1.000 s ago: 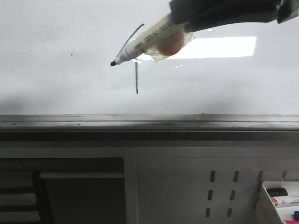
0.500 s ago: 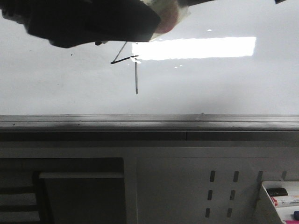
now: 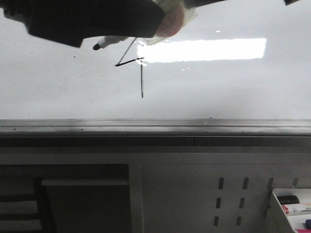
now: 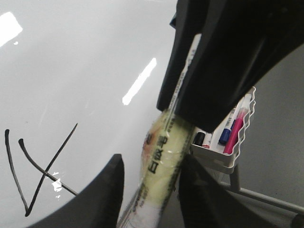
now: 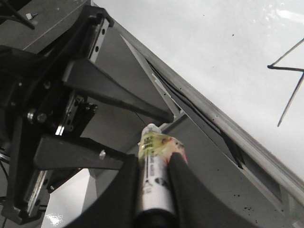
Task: Write number 4 on whiteboard
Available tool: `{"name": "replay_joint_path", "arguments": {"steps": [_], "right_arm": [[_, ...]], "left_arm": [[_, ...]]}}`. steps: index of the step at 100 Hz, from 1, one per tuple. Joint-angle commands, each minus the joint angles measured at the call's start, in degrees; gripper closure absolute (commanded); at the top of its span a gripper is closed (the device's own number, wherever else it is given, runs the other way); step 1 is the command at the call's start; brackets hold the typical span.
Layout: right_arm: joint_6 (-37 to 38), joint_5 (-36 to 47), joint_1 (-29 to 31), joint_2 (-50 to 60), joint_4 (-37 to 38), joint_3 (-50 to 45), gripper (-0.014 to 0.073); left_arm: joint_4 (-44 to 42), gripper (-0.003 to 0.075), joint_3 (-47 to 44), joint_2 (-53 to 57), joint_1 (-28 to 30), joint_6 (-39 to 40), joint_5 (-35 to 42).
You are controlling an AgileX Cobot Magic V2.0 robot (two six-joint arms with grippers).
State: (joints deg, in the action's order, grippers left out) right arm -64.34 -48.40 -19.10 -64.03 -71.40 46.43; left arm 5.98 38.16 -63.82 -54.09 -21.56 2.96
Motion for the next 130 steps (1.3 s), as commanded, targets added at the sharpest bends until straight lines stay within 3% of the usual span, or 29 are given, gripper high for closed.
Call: {"name": "replay_joint_path", "arguments": {"steps": [1, 35, 65, 75, 86, 101, 106, 130], "right_arm": [[-0.2, -2.5, 0.3, 1.3, -2.5, 1.9, 0.0646], [-0.3, -5.4, 0.3, 1.3, -2.5, 1.9, 0.0646], [-0.3, -6.1, 0.3, 1.3, -2.8, 1.9, 0.0646], [-0.3, -6.1, 0.3, 1.3, -3.3, 1.9, 0.0643], [-0.3, -6.3, 0.3, 1.3, -3.3, 1.9, 0.0554], [-0.3, -3.5, 0.7, 1.7, -5.2, 2.2, 0.0260], [-0.3, -2.4, 1.5, 2.3, -5.3, 2.9, 0.0202], [-0.2, 6.6, 10.1, 10.5, -4.8, 3.5, 0.0197]], "left_arm": [[0.2, 0.0522, 1.8, 0.8, -0.2, 0.5, 4.8], [0.2, 0.0539, 1.8, 0.8, -0.2, 0.5, 4.5], [0.2, 0.0736, 1.8, 0.8, -0.2, 0.5, 3.0], [0.2, 0.0741, 1.8, 0.8, -0.2, 0.5, 3.0], [0.7, 0.0741, 1.8, 0.8, -0.2, 0.5, 3.0], [3.9, 0.0741, 1.8, 1.9, 1.1, 0.5, 2.7], [5.8, 0.0741, 1.6, 2.9, 2.1, 0.5, 2.0], [18.4, 0.0741, -2.0, 12.1, 12.4, 0.5, 5.2]]}}
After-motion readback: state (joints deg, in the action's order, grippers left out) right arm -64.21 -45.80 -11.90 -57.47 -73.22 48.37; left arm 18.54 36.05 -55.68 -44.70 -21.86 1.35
